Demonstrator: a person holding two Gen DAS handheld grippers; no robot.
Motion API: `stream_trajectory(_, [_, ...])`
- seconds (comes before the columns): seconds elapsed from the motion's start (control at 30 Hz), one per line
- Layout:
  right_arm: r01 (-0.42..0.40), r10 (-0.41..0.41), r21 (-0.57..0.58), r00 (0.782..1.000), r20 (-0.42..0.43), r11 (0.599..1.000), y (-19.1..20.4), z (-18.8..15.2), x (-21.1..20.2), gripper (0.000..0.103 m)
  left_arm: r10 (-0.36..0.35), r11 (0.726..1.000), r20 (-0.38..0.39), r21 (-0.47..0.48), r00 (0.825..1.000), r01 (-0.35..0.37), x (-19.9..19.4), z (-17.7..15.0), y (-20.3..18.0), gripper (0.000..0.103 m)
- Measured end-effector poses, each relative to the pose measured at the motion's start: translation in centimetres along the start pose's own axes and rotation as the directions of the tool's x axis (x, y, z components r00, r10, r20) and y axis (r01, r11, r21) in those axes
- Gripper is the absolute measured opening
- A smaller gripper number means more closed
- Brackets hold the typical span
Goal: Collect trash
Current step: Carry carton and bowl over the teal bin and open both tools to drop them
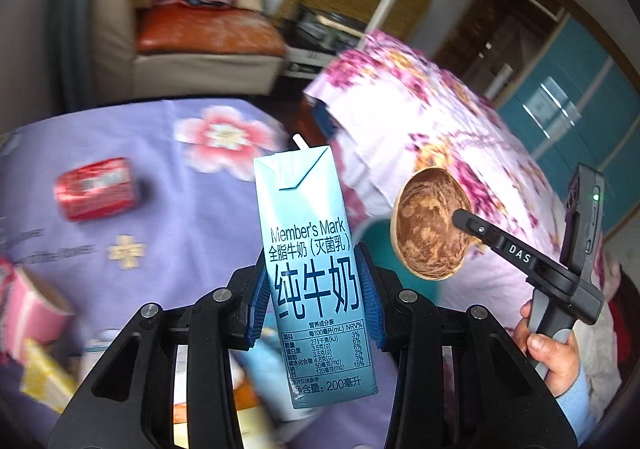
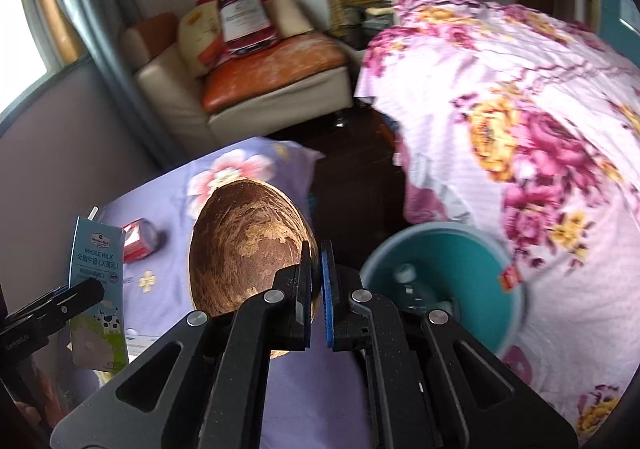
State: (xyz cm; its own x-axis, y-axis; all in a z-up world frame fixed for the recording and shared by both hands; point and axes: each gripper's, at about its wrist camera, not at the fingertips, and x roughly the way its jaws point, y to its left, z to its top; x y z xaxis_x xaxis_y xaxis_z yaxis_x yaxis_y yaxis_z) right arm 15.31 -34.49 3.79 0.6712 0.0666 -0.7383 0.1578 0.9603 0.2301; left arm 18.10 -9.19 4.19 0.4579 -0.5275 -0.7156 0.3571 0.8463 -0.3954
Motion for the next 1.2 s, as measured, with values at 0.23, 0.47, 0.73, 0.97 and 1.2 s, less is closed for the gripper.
stream_trajectory(0.23, [0.075, -0.077, 0.085, 0.997, 0.019, 0.994, -8.0, -1.0, -1.6, 0.005, -0.021, 0.998, -0.087, 0.062, 0.996, 0.026, 5.6, -0.1, -6.1, 0.041])
stream_trajectory(0.47, [0.115, -0.12, 0.133, 0.992, 0.03, 0.984, -12.9, -2.2, -1.6, 0.005, -0.013, 0.993, -0.164, 0.117, 0.986, 0.032, 11.3, -1.2, -10.6, 0.041])
stream_trajectory(0.73, [0.176, -0.181, 0.164, 0.983, 0.017, 0.971, -17.0, -3.1, -1.3, 0.005, -0.019, 0.989, -0.234, 0.137, 0.972, 0.052, 16.7, -2.5, -13.9, 0.041])
stream_trajectory(0.97, [0.209, -0.21, 0.183, 0.978, -0.016, 0.961, -19.3, -3.8, -0.2, 0.005, -0.002, 0.989, -0.273, 0.142, 0.962, 0.043, 20.5, -3.2, -14.6, 0.041])
stream_trajectory(1.2, [0.222, -0.219, 0.195, 0.975, -0.038, 0.955, -20.4, -4.3, 0.8, 0.005, 0.039, 0.99, -0.311, 0.144, 0.95, 0.007, 23.1, -3.4, -14.4, 0.052])
